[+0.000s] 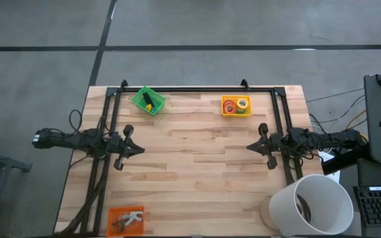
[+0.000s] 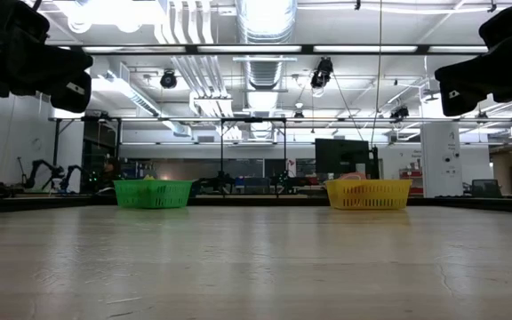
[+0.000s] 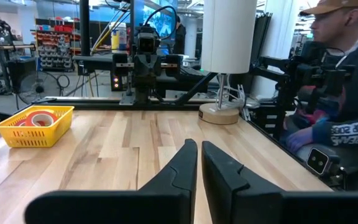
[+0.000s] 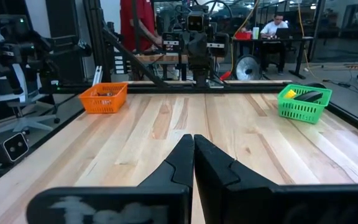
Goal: Pick and place Stapler, Stapler remover, tape
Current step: Return to Home Position
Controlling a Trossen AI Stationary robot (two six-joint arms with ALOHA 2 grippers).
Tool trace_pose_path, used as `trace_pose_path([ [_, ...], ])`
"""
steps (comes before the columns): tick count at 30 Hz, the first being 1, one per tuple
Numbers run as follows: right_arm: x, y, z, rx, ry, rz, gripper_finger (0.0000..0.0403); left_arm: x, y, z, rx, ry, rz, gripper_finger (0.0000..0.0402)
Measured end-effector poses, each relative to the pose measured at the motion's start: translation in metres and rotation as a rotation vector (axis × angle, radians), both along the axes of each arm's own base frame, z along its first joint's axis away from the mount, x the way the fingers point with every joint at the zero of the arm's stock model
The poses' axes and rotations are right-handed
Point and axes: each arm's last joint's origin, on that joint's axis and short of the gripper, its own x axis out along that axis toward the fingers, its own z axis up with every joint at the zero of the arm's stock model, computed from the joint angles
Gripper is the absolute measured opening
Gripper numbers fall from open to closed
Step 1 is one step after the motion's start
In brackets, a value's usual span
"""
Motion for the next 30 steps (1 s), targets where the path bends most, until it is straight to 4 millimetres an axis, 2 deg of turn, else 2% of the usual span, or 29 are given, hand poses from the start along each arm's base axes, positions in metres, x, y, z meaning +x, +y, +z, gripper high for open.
trace_pose_path([
  [30, 0.0000, 0.0000, 0.0000, 0.002, 0.000, 0.000, 0.0008, 0.0000, 0.0000, 0.0000, 0.000, 0.000, 0.000, 0.0026],
])
